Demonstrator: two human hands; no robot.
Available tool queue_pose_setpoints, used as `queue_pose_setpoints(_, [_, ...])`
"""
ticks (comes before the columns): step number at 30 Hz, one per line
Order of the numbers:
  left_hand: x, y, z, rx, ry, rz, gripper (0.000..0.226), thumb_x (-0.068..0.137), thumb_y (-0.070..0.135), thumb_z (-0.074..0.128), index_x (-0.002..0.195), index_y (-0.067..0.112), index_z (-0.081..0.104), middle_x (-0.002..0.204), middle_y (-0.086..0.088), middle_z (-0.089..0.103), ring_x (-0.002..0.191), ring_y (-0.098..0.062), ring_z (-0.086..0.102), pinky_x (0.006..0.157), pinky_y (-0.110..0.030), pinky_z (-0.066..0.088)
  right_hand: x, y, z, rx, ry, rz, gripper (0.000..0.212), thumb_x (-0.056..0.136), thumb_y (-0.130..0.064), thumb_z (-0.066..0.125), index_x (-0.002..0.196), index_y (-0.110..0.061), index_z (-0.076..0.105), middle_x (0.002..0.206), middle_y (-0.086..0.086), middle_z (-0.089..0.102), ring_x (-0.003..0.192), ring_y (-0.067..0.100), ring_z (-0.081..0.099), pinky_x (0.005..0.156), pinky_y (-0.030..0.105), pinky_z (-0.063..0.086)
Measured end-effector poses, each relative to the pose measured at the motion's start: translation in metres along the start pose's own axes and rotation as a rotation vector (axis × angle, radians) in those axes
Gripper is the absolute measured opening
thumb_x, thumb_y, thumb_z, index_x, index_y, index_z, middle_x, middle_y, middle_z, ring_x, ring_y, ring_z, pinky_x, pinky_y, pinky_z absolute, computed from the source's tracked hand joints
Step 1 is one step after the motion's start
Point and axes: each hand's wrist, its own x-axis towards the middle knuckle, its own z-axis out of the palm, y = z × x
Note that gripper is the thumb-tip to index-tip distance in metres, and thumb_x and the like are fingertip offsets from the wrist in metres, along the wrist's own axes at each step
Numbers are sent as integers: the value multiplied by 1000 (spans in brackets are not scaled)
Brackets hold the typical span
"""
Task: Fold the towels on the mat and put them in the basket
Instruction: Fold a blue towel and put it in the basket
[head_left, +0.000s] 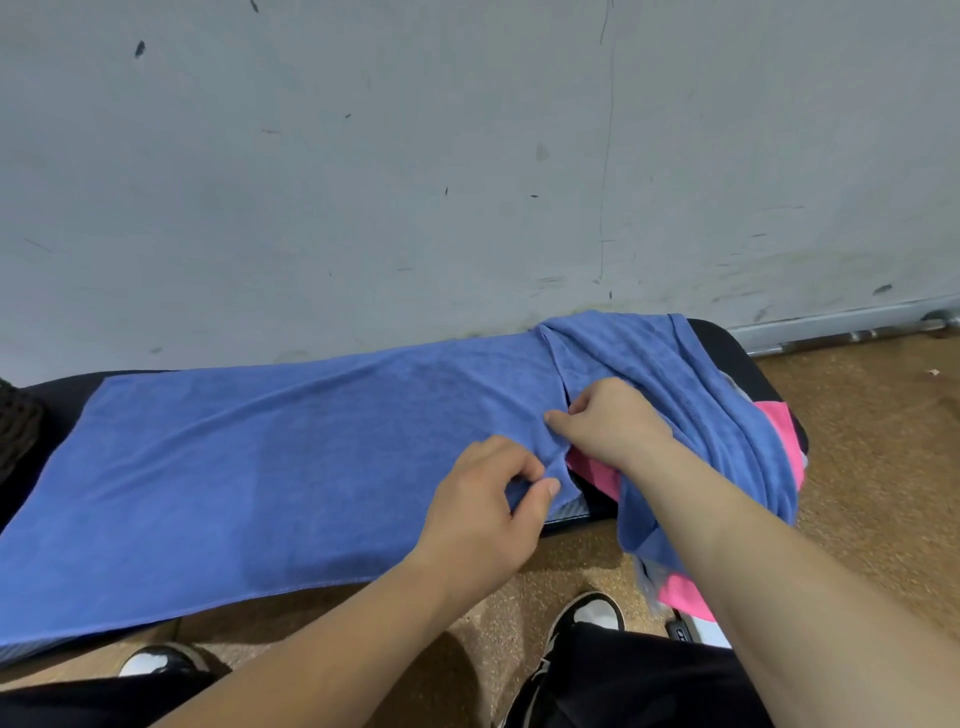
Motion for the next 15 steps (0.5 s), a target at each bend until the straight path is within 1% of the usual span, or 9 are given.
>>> queue_pose_setpoints(3, [-1,6,-11,-104,-61,-124,14,90,28,72,81,23,63,71,7,61,60,-4,51,62,-21,45,6,-12,0,149,-23,40,36,77,-15,65,55,-20,37,45,-4,37,48,20,37,53,31,32])
queue_pose_setpoints(5, [-1,7,-17,-181,-98,-148,11,90,21,70,88,28,61,75,8,60,60,-4,51,63,-23,49,12,-22,4,286,-37,46,44,80,-3,59,55,-23,29,39,-7,27,43,18,27,47,28,25])
queue_pose_setpoints(7, [-1,7,-24,-229,-142,-159,21,91,13,65,95,33,59,76,9,59,61,-5,49,63,-24,48,18,-33,11,373,-21,58,44,81,3,54,56,-21,27,48,-3,23,50,20,20,51,31,17])
queue_pose_setpoints(9, [-1,7,-32,-218,-190,-143,29,93,7,58,99,35,62,71,10,57,57,-6,46,59,-21,43,26,-43,18,419,8,47,29,82,4,53,66,-18,43,59,2,32,57,21,26,51,31,19])
queue_pose_setpoints(10, [-1,6,-35,-191,-201,-119,33,94,4,56,100,35,66,74,14,57,57,-5,46,60,-17,41,29,-47,21,435,26,26,21,84,4,54,81,-17,55,65,4,43,59,22,35,50,29,26])
queue_pose_setpoints(12, [-3,5,-42,-134,-182,-81,32,91,2,56,99,27,74,84,13,59,61,-4,51,64,-11,39,34,-52,25,471,54,-16,34,86,4,52,108,-20,59,78,3,56,66,21,50,53,27,37])
queue_pose_setpoints(13, [-3,5,-44,-120,-152,-91,26,90,5,59,91,26,76,85,10,61,63,-4,53,65,-11,39,35,-54,26,488,72,-35,38,85,6,50,111,-20,60,80,2,58,66,19,51,55,27,38])
queue_pose_setpoints(14, [-3,4,-45,-117,-112,-120,17,89,14,64,82,25,74,81,9,62,62,-4,53,63,-13,39,36,-54,27,497,94,-50,39,85,7,49,109,-19,63,80,2,59,63,17,51,54,26,38])
queue_pose_setpoints(15, [-2,4,-46,-110,-73,-163,17,88,26,69,73,20,69,71,9,61,58,-4,52,59,-15,39,37,-55,26,496,100,-47,38,85,8,48,105,-19,66,81,3,60,61,15,50,53,25,37])
